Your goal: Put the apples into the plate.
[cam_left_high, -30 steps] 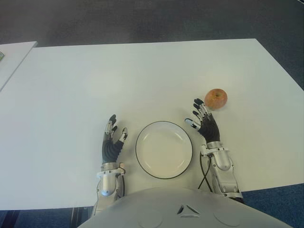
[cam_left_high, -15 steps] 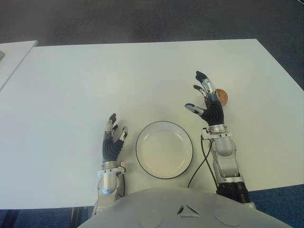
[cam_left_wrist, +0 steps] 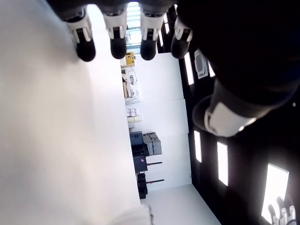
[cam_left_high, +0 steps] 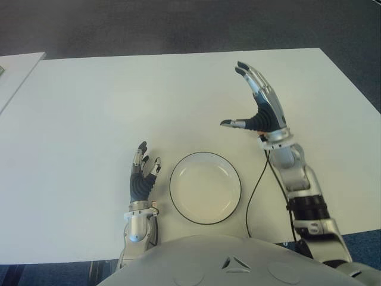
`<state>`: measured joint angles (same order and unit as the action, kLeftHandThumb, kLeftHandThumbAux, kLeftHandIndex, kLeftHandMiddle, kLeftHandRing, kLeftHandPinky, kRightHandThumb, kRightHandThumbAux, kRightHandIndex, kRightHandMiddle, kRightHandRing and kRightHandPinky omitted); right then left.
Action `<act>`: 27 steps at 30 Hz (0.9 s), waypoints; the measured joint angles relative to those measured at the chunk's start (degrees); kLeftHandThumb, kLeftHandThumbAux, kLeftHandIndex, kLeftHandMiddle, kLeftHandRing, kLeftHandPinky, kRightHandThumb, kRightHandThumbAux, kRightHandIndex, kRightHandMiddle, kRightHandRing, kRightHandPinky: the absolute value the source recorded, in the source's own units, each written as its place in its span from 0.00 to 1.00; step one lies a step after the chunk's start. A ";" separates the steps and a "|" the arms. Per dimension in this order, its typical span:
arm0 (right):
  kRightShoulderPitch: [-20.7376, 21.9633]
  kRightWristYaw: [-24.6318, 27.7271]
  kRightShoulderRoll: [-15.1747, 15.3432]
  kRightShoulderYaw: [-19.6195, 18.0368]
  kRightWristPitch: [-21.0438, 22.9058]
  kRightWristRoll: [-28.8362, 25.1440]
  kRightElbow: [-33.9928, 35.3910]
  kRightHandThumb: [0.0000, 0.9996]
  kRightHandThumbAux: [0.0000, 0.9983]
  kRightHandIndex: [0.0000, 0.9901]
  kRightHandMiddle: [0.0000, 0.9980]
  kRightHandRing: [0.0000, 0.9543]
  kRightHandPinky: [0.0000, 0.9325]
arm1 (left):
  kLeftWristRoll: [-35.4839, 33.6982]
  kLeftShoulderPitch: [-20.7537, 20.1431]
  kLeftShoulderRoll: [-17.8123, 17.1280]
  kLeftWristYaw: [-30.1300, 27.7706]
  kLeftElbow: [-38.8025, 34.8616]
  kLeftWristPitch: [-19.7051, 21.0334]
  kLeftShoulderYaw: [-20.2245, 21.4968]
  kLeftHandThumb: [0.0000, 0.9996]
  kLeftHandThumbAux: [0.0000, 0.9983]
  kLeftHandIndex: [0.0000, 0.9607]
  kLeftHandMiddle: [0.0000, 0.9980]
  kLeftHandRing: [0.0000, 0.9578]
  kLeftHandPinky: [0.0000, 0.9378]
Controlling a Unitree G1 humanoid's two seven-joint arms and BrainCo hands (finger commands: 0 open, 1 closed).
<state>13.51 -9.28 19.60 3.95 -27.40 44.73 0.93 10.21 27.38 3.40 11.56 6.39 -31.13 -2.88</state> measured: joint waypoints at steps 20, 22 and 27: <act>17.46 -3.68 19.27 11.32 3.71 22.83 -19.15 0.35 0.36 0.03 0.01 0.00 0.00 | -0.58 -1.87 0.60 0.00 2.09 -1.85 -0.18 0.10 0.61 0.07 0.05 0.05 0.06; 18.98 -4.27 20.51 12.16 3.19 22.47 -23.04 0.31 0.34 0.01 0.01 0.00 0.00 | -0.58 -1.73 0.67 0.00 2.07 -1.87 -0.17 0.10 0.61 0.06 0.05 0.04 0.06; 21.28 -4.33 21.79 12.86 1.93 18.41 -30.62 0.24 0.28 0.00 0.00 0.00 0.00 | -0.43 -1.47 0.76 0.01 1.92 -1.68 -0.16 0.11 0.62 0.06 0.04 0.04 0.06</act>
<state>34.79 -13.61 41.38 16.81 -25.47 63.14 -29.69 9.78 25.91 4.16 11.57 8.31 -32.81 -3.03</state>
